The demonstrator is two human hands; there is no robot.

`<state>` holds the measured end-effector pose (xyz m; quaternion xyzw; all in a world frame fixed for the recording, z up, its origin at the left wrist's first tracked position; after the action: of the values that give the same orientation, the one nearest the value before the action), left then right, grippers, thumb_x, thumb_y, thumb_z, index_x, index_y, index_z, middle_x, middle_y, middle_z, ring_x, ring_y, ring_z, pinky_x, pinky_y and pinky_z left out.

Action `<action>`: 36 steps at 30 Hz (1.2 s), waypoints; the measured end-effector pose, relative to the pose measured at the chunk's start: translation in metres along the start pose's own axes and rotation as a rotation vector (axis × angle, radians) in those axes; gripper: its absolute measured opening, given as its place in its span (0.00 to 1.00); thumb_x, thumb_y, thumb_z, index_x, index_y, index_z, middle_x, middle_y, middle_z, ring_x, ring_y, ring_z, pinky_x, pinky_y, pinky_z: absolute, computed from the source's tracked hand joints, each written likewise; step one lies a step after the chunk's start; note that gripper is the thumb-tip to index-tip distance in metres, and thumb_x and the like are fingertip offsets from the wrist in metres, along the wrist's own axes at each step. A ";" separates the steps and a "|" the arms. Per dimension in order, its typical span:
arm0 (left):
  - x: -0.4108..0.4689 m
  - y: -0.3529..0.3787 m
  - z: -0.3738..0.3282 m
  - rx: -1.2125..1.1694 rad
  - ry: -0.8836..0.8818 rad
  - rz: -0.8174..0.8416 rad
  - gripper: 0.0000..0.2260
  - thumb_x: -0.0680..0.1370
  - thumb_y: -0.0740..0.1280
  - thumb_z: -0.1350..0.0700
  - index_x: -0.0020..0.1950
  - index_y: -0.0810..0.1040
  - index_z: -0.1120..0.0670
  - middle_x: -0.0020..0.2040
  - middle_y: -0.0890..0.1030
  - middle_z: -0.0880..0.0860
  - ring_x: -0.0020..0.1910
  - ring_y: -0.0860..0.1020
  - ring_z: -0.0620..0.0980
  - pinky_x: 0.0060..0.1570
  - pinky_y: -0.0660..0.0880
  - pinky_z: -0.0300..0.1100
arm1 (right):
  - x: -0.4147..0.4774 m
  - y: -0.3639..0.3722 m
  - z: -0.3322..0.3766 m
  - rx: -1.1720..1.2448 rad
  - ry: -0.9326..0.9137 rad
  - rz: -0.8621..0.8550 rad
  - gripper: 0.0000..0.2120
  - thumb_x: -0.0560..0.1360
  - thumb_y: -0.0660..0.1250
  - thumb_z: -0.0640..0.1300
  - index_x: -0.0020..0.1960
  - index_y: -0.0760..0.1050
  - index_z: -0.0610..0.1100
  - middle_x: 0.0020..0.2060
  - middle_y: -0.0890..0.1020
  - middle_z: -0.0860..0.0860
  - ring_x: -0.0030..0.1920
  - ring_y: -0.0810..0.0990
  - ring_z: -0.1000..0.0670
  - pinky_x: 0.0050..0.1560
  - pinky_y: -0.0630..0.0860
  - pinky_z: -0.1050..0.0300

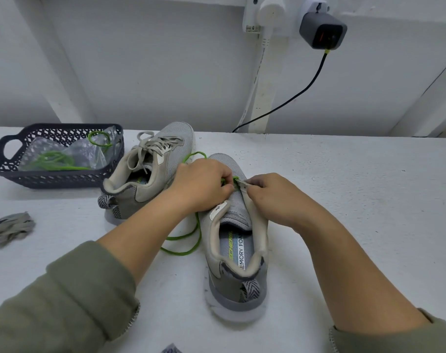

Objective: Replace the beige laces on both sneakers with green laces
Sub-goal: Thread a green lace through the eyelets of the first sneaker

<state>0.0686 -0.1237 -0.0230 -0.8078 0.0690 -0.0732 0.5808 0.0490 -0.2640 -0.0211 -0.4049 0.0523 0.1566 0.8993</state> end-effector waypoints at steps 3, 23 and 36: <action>0.000 0.001 0.005 -0.136 0.024 -0.015 0.04 0.76 0.66 0.50 0.44 0.80 0.46 0.35 0.74 0.42 0.42 0.73 0.47 0.47 0.72 0.43 | 0.001 -0.002 -0.002 0.022 -0.001 -0.005 0.15 0.79 0.56 0.45 0.52 0.80 0.42 0.44 0.82 0.43 0.38 0.74 0.49 0.40 0.70 0.54; -0.005 -0.014 0.019 -0.147 -0.017 -0.068 0.12 0.74 0.68 0.43 0.54 0.79 0.45 0.50 0.76 0.47 0.51 0.76 0.48 0.51 0.71 0.42 | 0.030 -0.001 -0.015 0.138 -0.044 -0.073 0.06 0.79 0.66 0.44 0.45 0.77 0.43 0.31 0.81 0.50 0.25 0.78 0.58 0.27 0.72 0.67; -0.022 -0.024 0.022 0.023 -0.041 0.157 0.26 0.75 0.64 0.38 0.69 0.71 0.49 0.67 0.73 0.49 0.66 0.70 0.50 0.66 0.68 0.50 | 0.016 -0.007 -0.011 -0.616 -0.156 -0.286 0.20 0.78 0.63 0.46 0.70 0.68 0.47 0.64 0.69 0.45 0.63 0.68 0.42 0.58 0.68 0.48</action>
<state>0.0523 -0.0912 -0.0086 -0.7946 0.1194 -0.0113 0.5952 0.0668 -0.2727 -0.0264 -0.6472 -0.1235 0.0677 0.7492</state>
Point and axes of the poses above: each hand's wrist, its own x-axis towards the middle knuckle, its own y-axis out of the palm, z = x × y, the point moved 5 cm from there along x, towards the middle knuckle
